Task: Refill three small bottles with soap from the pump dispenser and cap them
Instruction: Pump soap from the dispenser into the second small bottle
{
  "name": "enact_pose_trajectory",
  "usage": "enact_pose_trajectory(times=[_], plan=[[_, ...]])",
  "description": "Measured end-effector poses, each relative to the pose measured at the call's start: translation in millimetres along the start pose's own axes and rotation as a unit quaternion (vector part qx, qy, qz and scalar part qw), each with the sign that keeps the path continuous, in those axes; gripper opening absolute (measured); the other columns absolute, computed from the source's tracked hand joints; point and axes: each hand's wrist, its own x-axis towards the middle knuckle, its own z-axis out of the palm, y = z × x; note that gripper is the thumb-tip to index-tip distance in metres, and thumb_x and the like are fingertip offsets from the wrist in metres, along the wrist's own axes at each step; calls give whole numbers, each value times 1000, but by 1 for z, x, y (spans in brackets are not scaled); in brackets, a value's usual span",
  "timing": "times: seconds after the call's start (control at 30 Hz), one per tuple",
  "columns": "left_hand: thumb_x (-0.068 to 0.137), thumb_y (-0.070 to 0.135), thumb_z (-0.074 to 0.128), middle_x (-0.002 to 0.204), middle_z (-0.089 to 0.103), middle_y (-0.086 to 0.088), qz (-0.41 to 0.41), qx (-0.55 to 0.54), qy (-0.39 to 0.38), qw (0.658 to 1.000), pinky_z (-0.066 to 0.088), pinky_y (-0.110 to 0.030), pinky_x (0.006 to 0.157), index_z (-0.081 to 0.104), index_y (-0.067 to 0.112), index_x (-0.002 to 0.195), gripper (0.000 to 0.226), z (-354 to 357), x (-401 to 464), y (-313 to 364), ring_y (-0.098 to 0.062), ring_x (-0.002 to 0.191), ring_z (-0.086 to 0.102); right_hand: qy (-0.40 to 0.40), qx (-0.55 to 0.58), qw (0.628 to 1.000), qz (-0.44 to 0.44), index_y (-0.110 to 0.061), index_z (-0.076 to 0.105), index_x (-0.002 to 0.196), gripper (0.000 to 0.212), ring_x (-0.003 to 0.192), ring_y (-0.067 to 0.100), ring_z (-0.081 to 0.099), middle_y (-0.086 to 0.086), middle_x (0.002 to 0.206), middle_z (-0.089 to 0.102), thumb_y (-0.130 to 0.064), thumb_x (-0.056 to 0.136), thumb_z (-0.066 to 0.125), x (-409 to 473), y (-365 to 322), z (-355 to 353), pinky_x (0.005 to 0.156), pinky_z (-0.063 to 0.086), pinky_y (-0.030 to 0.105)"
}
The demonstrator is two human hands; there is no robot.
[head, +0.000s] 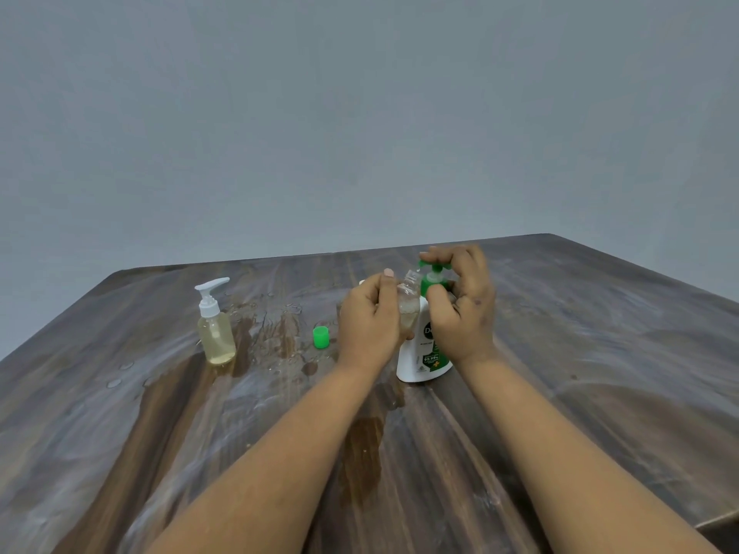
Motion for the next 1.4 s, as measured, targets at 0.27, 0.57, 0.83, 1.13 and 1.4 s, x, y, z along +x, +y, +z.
enact_pose_trajectory(times=[0.27, 0.57, 0.83, 1.13, 1.4], plan=[[96, 45, 40, 60, 53, -31, 8, 15, -2, 1000, 50, -57, 52, 53, -4, 74, 55, 0, 0, 2, -47, 55, 55, 3, -2, 1000, -3, -7, 66, 93, 34, 88, 1, 54, 3, 95, 57, -6, 67, 44, 1, -4, -1, 72, 45, 19], [101, 38, 42, 57, 55, -27, 7, 16, -3, 1000, 49, -55, 50, 57, 3, 72, 48, 0, 0, 2, -43, 52, 57, 5, -5, 1000, 6, -6, 67, 89, 31, 86, 2, 56, -15, 95, 53, -3, 67, 46, 2, -2, 0, 69, 46, 23], [98, 44, 40, 56, 52, -28, 5, 14, -9, 1000, 50, -57, 52, 56, 1, 72, 52, -1, 0, 2, -46, 52, 54, 5, -7, 1000, -15, -9, 66, 97, 37, 89, 9, 57, -3, 97, 56, -7, 67, 44, 1, -2, 0, 71, 47, 25], [99, 42, 41, 57, 51, -32, 1, 6, -6, 1000, 51, -56, 53, 55, 1, 71, 51, -1, 0, 3, -48, 52, 53, 2, 9, 1000, 8, -9, 67, 91, 33, 85, 10, 57, -13, 95, 53, -7, 68, 44, 1, -1, 1, 64, 40, 22], [104, 32, 42, 57, 49, -32, -3, -9, -8, 1000, 49, -37, 39, 56, 2, 71, 46, -2, -1, 4, -48, 51, 54, 3, 14, 1000, 9, -10, 67, 92, 32, 85, 7, 56, -13, 94, 53, -7, 69, 44, 1, 0, 1, 63, 42, 23]])
